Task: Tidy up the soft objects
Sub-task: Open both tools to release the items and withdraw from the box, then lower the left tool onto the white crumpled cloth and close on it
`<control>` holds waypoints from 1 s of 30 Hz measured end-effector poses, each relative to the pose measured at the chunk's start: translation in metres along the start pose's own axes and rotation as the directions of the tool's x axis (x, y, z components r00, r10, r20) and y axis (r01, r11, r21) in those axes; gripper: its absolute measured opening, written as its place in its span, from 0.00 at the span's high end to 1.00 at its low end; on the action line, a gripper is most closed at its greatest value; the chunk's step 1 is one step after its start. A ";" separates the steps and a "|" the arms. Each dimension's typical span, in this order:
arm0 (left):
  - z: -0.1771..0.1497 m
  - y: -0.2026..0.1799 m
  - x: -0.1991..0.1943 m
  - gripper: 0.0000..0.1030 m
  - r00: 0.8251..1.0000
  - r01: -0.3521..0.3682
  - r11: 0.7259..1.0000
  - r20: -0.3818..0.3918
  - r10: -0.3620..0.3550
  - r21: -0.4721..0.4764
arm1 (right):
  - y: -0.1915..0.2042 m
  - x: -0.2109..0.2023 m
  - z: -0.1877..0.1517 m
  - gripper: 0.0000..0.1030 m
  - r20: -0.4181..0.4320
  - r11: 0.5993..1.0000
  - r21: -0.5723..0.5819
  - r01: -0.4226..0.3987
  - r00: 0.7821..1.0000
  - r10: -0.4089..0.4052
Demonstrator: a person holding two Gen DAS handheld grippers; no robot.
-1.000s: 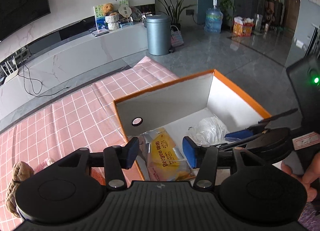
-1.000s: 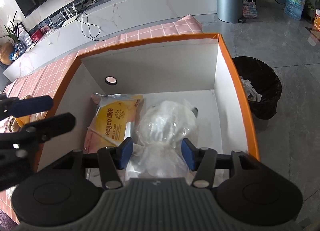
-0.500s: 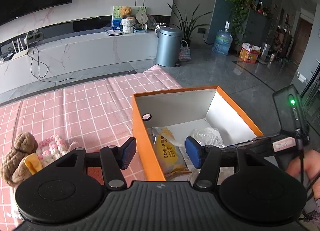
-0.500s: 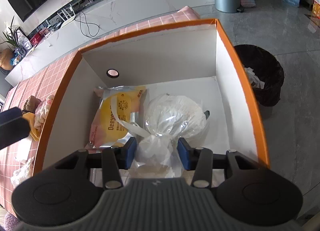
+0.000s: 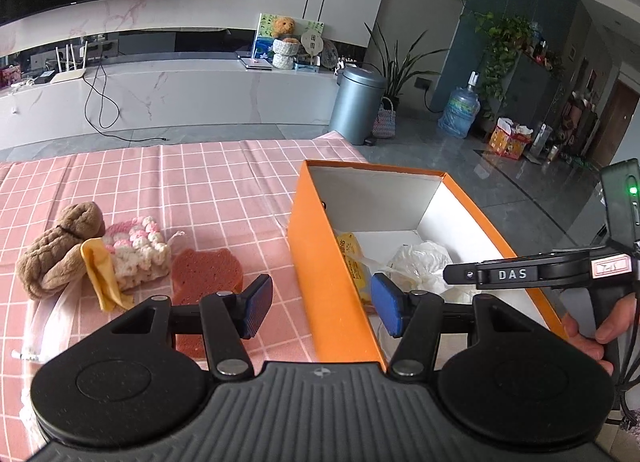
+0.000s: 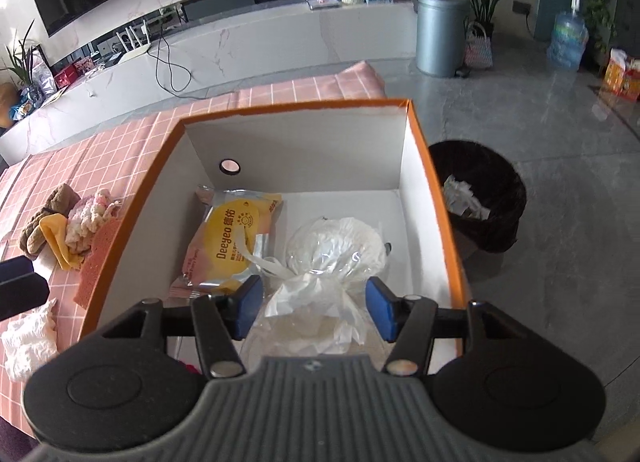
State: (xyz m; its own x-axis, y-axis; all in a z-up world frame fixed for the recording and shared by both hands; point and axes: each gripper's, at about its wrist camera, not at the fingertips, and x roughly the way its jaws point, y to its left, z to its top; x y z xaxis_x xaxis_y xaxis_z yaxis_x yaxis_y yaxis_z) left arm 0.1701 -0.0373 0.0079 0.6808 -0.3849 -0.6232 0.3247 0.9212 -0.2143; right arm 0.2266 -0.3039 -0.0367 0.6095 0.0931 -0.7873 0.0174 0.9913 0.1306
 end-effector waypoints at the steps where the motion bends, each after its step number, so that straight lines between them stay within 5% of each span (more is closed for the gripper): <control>1: -0.002 0.001 -0.004 0.35 1.000 -0.001 1.000 0.005 0.001 -0.002 | 0.002 -0.005 -0.002 0.44 0.011 1.000 -0.008 0.003 1.000 -0.003; 14: -0.033 0.012 -0.055 0.35 0.996 -0.004 0.999 0.094 0.008 -0.037 | 0.047 -0.086 -0.042 0.35 0.202 0.996 -0.089 -0.019 0.979 0.036; 20: -0.056 0.034 -0.079 0.35 0.989 -0.038 0.996 0.142 0.049 -0.084 | 0.088 -0.109 -0.073 0.33 0.287 0.986 -0.153 -0.073 0.951 0.115; 30: -0.093 0.090 -0.094 0.20 0.974 -0.146 0.961 0.133 0.180 -0.235 | 0.160 -0.113 -0.116 0.33 0.369 0.943 -0.299 -0.148 0.893 0.257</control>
State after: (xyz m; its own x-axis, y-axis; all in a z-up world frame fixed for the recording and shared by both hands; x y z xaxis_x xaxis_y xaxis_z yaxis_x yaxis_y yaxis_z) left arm 0.0743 0.0873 -0.0233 0.8096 -0.2164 -0.5456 0.0583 0.9546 -0.2921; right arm 0.0681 -0.1452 0.0030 0.8412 0.3036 -0.4474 -0.3107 0.9486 0.0597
